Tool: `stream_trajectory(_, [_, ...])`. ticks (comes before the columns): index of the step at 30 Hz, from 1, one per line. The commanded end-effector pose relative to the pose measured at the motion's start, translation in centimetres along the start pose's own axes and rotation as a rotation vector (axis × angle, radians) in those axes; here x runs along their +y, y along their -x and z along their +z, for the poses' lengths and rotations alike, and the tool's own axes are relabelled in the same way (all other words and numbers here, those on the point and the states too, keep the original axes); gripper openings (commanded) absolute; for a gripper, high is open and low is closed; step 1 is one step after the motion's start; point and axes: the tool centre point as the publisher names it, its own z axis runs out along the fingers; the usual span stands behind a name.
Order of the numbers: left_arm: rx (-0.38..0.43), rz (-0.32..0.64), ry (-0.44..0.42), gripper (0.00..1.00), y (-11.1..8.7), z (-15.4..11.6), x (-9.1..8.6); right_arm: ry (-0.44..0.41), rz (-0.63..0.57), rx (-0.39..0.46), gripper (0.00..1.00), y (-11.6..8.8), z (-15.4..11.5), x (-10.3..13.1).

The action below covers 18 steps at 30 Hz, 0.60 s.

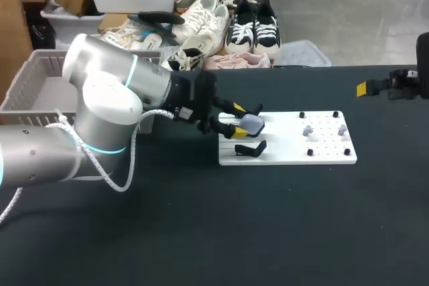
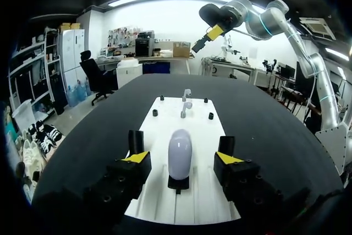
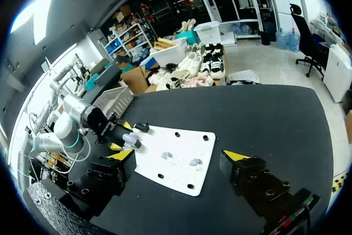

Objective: Pick up each earbud case from the left stands, insert the matching earbuds, close the lid, and place the case in the box.

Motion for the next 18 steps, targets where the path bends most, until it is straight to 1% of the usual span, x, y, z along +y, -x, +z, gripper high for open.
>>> stream_trajectory(1, [0.003, -0.003, -0.002, 0.75, -0.15, 0.55, 0.62, 0.002, 0.000, 0.003, 1.00, 0.06, -0.03, -0.07])
stream_trajectory(6, [0.001, -0.009, 0.001, 0.73, -0.16, 0.53, 0.80, 0.002, 0.000, 0.003, 1.00, 0.06, -0.03, -0.07])
stream_trajectory(10, [0.001, -0.010, 0.002, 0.69, -0.27, 0.52, 0.93, 0.002, 0.000, 0.003, 1.00, 0.06, -0.03, -0.07])
stream_trajectory(11, [0.000, -0.012, 0.002, 0.67, -0.28, 0.51, 0.94, 0.002, 0.000, 0.003, 1.00, 0.06, -0.03, -0.07])
stream_trajectory(12, [0.000, -0.012, 0.002, 0.67, -0.29, 0.49, 0.95, 0.002, 0.000, 0.003, 1.00, 0.06, -0.03, -0.07])
stream_trajectory(14, [-0.002, -0.013, 0.000, 0.63, -0.31, 0.44, 0.96, 0.002, 0.000, 0.003, 1.00, 0.06, -0.03, -0.07])
stream_trajectory(18, [-0.005, -0.012, -0.001, 0.60, -0.33, 0.41, 0.97, 0.002, 0.000, 0.003, 1.00, 0.06, -0.03, -0.07])
